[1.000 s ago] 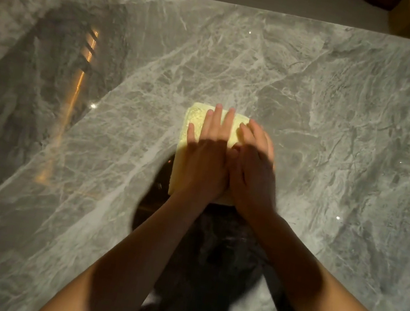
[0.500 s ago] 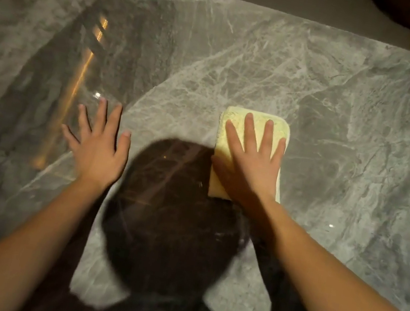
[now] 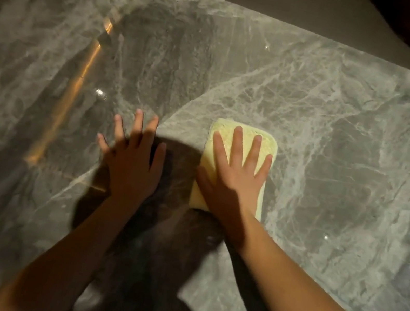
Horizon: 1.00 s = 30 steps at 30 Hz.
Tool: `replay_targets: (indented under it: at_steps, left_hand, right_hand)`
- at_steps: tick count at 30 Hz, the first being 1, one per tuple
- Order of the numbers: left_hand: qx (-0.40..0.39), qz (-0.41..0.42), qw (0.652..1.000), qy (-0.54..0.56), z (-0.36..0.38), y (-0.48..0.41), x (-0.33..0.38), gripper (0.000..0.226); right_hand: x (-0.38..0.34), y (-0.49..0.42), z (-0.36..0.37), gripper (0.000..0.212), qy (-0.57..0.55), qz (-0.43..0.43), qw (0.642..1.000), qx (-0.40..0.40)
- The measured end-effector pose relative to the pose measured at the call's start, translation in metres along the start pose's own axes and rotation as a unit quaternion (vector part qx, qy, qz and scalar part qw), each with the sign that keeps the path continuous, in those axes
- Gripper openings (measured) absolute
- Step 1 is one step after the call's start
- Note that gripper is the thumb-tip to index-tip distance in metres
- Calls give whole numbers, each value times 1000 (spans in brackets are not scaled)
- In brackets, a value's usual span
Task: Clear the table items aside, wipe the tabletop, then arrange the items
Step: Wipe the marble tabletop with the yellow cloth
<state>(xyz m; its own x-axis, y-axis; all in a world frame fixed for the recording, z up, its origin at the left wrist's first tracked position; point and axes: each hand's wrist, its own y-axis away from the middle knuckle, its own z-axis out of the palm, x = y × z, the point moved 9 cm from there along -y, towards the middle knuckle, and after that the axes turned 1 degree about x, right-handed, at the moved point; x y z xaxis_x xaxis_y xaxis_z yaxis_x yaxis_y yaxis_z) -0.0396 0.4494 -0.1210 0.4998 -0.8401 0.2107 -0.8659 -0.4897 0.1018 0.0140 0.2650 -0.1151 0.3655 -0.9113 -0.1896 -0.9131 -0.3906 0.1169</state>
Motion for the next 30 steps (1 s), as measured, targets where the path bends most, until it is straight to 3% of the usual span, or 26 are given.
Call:
replay_targets:
  at_steps: [10,14,17,20,30]
  left_hand:
    - [-12,9,1000,-7,3,-2,0,62]
    - [6,-6,997,78,-7,-5,7,62]
    - [15,128,990,60,-13,-5,53,55]
    - [2,227,974,1,0,-11,93,52]
    - [0,278,959,-49,13,-19,99,59]
  right_hand:
    - [-30,-24,5,69,-8,9,999,-32]
    - [-15,-26,-20,63,-132,11,991,6]
    - [7,-25,-36,58,-143,-14,988,62]
    - [17,-23,-14,59,-74,-34,997,4]
    - [24,-24,-2,66,-48,-28,998,-37]
